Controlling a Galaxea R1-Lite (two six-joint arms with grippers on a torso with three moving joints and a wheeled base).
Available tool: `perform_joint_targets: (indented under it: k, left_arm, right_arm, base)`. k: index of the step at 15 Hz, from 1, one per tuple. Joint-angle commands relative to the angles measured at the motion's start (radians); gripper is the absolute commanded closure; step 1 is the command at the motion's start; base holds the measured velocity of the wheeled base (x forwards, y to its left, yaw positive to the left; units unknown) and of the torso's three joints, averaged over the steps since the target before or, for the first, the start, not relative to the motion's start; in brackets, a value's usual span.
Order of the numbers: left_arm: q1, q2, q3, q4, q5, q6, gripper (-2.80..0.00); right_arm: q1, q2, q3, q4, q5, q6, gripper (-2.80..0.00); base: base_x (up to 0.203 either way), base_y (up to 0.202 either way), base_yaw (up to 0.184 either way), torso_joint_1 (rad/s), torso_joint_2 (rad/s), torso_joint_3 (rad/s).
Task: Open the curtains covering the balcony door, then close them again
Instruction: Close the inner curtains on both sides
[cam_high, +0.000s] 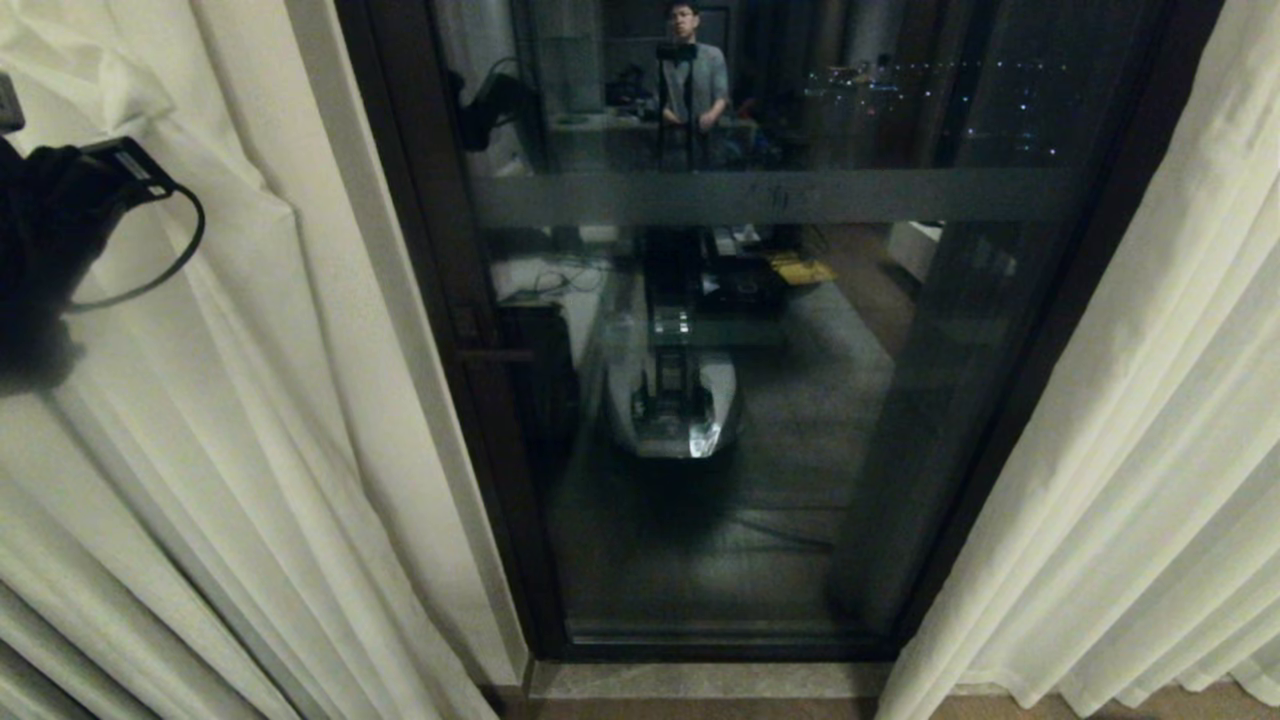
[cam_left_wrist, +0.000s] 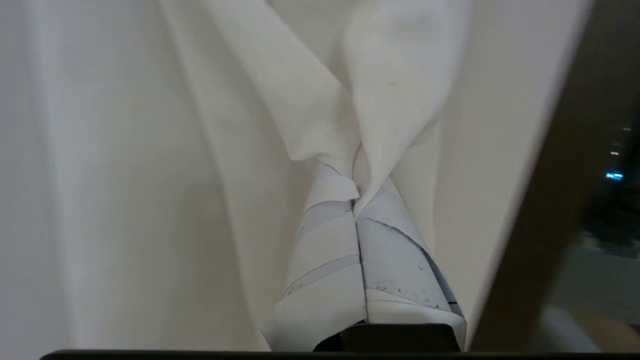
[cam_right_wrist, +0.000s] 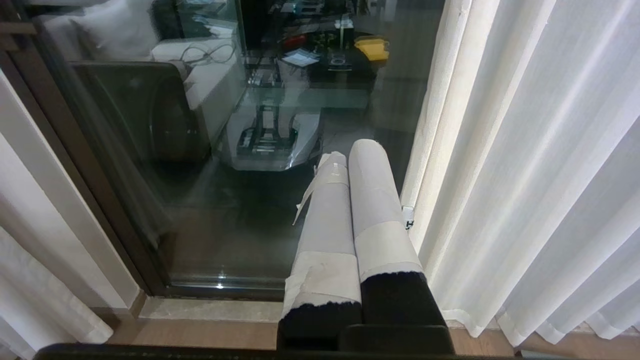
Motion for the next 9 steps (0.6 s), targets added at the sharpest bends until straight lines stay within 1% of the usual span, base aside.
perform_joint_targets:
  k: [1, 5, 9]
  left_arm:
    - [-0.022, -0.037, 0.010, -0.007, 0.000, -0.001, 0.00]
    - [-0.074, -0.091, 0.037, 0.001, 0.000, -0.001, 0.00]
    - [-0.157, -0.153, 0.094, 0.006, 0.006, -0.001, 0.00]
  right_arm:
    - [0.000, 0.000, 0.000, -0.001, 0.000, 0.000, 0.00]
    - [0.000, 0.000, 0.000, -0.001, 0.000, 0.000, 0.00]
    - [0.000, 0.000, 0.000, -0.001, 0.000, 0.000, 0.00]
  base:
    - [0.000, 0.000, 0.000, 0.000, 0.00, 0.000]
    - [0.000, 0.000, 0.000, 0.000, 0.00, 0.000]
    - [0.000, 0.000, 0.000, 0.000, 0.00, 0.000]
